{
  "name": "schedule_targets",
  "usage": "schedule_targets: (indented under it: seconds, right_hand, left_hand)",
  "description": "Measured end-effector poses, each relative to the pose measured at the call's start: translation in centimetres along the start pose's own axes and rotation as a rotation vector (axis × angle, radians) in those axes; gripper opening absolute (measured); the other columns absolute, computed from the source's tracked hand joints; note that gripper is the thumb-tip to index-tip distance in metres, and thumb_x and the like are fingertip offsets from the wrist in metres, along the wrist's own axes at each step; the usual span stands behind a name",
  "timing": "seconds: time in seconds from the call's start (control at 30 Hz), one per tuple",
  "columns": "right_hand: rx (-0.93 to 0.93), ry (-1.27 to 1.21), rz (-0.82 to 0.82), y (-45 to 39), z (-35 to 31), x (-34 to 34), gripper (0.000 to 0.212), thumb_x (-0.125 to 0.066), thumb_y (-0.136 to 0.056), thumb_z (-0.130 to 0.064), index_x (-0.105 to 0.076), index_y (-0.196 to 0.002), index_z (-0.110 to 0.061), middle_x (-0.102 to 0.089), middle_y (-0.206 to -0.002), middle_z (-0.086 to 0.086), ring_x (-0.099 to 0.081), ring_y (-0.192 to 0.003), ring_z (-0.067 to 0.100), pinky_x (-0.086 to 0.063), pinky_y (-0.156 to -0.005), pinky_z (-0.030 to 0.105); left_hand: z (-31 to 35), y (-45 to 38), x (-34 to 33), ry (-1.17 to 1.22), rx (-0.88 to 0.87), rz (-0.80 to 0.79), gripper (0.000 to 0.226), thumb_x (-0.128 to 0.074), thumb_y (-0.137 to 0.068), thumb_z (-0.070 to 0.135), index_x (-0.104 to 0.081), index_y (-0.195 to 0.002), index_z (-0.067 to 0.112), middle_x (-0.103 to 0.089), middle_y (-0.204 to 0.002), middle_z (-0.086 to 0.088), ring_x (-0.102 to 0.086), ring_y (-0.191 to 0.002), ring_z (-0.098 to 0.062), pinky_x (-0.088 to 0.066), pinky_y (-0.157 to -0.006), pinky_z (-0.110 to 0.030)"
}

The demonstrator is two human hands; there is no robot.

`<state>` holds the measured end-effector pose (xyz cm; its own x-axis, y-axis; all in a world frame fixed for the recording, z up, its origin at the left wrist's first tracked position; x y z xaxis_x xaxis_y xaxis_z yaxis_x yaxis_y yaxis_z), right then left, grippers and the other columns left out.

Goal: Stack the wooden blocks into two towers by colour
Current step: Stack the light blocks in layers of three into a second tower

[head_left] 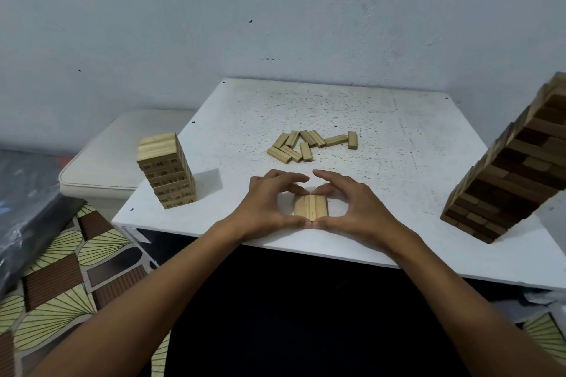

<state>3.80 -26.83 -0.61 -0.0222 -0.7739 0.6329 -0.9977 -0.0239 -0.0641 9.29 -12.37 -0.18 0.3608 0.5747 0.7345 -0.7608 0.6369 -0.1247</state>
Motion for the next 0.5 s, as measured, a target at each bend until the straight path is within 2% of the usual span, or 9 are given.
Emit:
schedule_targets:
  seconds: [0.13,0.3,0.4,0.47,0.5]
  right_hand:
    - [0.0,-0.055,-0.015,-0.1,-0.1,0.1,0.087,-0.087,-0.062,-0.03,-0.044,-0.135,-0.048,-0.065,-0.114,-0.02,-0.055,-0.116,-0.006,-0.037,-0.11,0.039]
    - [0.02,-0.083,-0.022,-0.5,-0.8,0.0,0.088,-0.089,-0.062,-0.023,-0.046,-0.135,-0.044,-0.067,-0.111,-0.018,-0.056,-0.111,-0.01,-0.042,-0.099,0.026]
    - [0.063,-0.05,-0.019,-1.3,-2.0,0.3,0.086,-0.089,-0.062,-0.022,-0.047,-0.134,-0.044,-0.066,-0.108,-0.022,-0.05,-0.106,-0.019,-0.04,-0.089,0.017]
    - [0.106,-0.037,-0.015,-2.0,-3.1,0.5,0.084,-0.089,-0.063,-0.022,-0.047,-0.133,-0.043,-0.067,-0.107,-0.022,-0.052,-0.109,-0.014,-0.041,-0.094,0.019]
    - [0.127,-0.034,-0.016,-2.3,-3.6,0.6,0.085,-0.089,-0.063,-0.022,-0.047,-0.134,-0.042,-0.067,-0.107,-0.022,-0.052,-0.111,-0.011,-0.04,-0.096,0.018]
  left_hand:
    - [0.0,0.1,0.2,0.049,0.008,-0.015,0.079,-0.077,-0.053,0.059,-0.049,-0.124,0.04,-0.058,-0.1,0.037,-0.048,-0.124,-0.007,-0.032,-0.109,-0.042]
    - [0.0,0.3,1.1,0.1,0.024,0.02,0.072,-0.076,-0.049,0.06,-0.046,-0.113,0.05,-0.063,-0.1,0.029,-0.052,-0.121,-0.006,-0.037,-0.107,-0.045]
    - [0.2,0.5,2.3,0.103,0.01,0.063,0.072,-0.081,-0.051,0.051,-0.048,-0.115,0.043,-0.062,-0.1,0.029,-0.055,-0.119,-0.007,-0.039,-0.106,-0.045]
    - [0.3,0.5,3.3,0.105,-0.006,0.095,0.074,-0.088,-0.054,0.038,-0.051,-0.118,0.034,-0.064,-0.104,0.022,-0.057,-0.117,-0.009,-0.042,-0.105,-0.041]
    - [0.4,0.5,3.9,0.111,-0.008,0.108,0.076,-0.091,-0.055,0.032,-0.053,-0.12,0.03,-0.065,-0.107,0.017,-0.058,-0.115,-0.008,-0.043,-0.104,-0.034]
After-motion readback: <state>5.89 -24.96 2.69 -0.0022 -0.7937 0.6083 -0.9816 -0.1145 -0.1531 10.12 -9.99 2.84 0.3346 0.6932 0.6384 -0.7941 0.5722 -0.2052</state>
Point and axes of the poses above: each hand's wrist, its own y-axis away from the middle knuckle, its own x-axis out of the back of the hand, z = x × y, the point moved 8 cm from there along -y, towards the middle knuckle
